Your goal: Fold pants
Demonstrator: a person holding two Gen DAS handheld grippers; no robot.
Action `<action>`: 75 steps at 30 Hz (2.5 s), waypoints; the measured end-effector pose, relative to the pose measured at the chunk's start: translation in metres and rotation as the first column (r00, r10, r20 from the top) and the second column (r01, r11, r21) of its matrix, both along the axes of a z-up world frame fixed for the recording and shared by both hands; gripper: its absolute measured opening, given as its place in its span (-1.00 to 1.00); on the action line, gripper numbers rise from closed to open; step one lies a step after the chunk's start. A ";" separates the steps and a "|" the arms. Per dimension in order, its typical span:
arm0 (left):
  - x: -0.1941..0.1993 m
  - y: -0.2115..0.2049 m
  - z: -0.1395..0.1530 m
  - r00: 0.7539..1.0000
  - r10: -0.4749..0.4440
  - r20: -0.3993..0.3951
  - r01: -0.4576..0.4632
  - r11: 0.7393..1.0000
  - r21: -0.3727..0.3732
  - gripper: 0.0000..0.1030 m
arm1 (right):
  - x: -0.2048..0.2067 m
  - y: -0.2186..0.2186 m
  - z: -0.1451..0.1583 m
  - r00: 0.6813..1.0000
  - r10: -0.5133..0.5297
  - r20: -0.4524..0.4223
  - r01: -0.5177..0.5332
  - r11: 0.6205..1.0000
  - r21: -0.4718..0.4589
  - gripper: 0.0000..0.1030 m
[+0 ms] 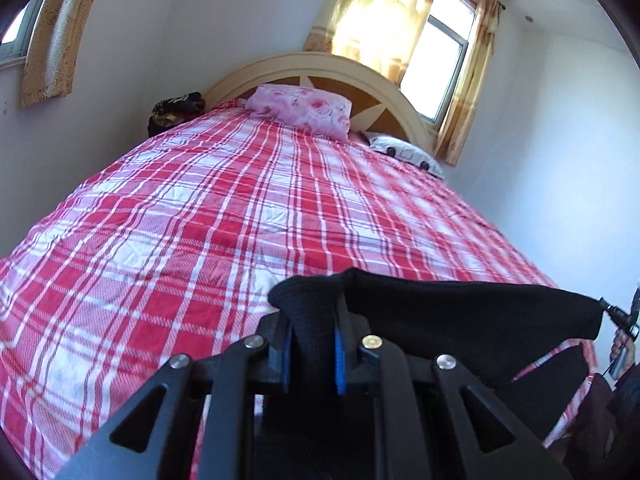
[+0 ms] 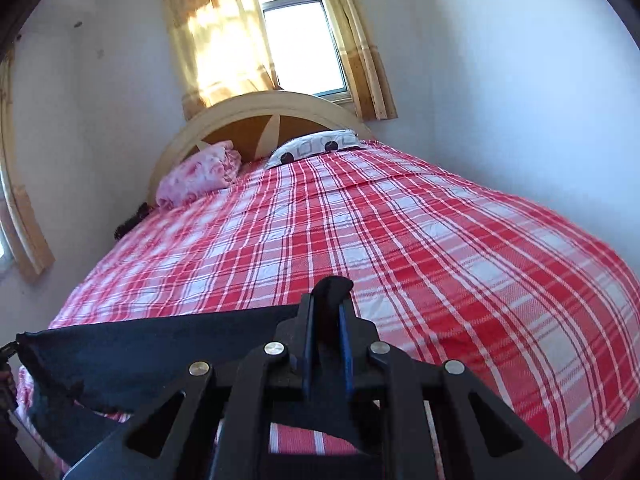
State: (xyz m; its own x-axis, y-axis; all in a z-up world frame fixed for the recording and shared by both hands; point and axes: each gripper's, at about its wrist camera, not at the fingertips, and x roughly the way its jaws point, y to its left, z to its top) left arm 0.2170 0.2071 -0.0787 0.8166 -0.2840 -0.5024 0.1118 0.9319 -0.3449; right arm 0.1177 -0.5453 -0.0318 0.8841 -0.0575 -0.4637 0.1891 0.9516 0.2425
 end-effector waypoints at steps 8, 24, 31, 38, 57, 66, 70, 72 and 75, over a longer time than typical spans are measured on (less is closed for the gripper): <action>-0.048 0.008 -0.026 1.000 -0.016 0.023 0.017 0.998 -0.061 -0.68 | -0.069 -0.021 -0.037 1.000 -0.020 0.000 0.020 0.996 0.092 -0.78; -0.092 0.010 -0.066 1.000 -0.009 -0.011 0.008 0.999 -0.034 -0.41 | -0.116 0.026 -0.043 0.999 0.009 -0.042 -0.008 0.999 0.037 -0.79; -0.093 0.008 -0.069 1.000 0.004 -0.003 -0.004 1.000 -0.025 -0.41 | -0.088 0.233 -0.053 0.899 0.402 -0.174 -0.432 0.879 -0.202 0.28; -0.100 0.005 -0.069 1.000 0.023 0.008 -0.023 1.000 0.011 -0.21 | -0.074 0.393 -0.102 0.757 0.564 -0.330 -0.654 0.642 -0.400 0.28; -0.109 0.007 -0.076 1.000 0.001 0.009 -0.001 1.000 0.025 -0.21 | -0.072 0.410 -0.103 0.753 0.539 -0.377 -0.658 0.615 -0.434 -0.94; -0.127 0.015 -0.082 0.999 -0.004 -0.041 0.007 0.998 0.069 0.53 | -0.088 0.406 -0.132 0.674 0.550 -0.492 -0.737 0.548 -0.396 -0.86; -0.142 0.020 -0.084 0.997 -0.034 -0.067 0.040 0.996 0.085 0.53 | -0.087 0.401 -0.109 0.630 0.614 -0.476 -0.774 0.548 -0.318 -0.69; -0.147 0.023 -0.085 0.996 -0.044 -0.072 0.048 0.997 0.066 0.53 | -0.089 0.401 -0.095 0.610 0.654 -0.447 -0.790 0.549 -0.274 -0.49; -0.147 0.027 -0.081 0.996 -0.054 -0.070 0.055 0.998 0.002 0.53 | -0.086 0.407 -0.078 0.585 0.708 -0.395 -0.809 0.544 -0.224 -0.30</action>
State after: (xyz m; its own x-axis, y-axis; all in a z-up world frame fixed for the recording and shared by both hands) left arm 0.0699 0.2337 -0.1593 0.7627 -0.3252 -0.5591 0.1383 0.9264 -0.3502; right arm 0.0313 -0.1378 -0.1096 0.5380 0.3863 -0.7493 -0.6454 0.7605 -0.0713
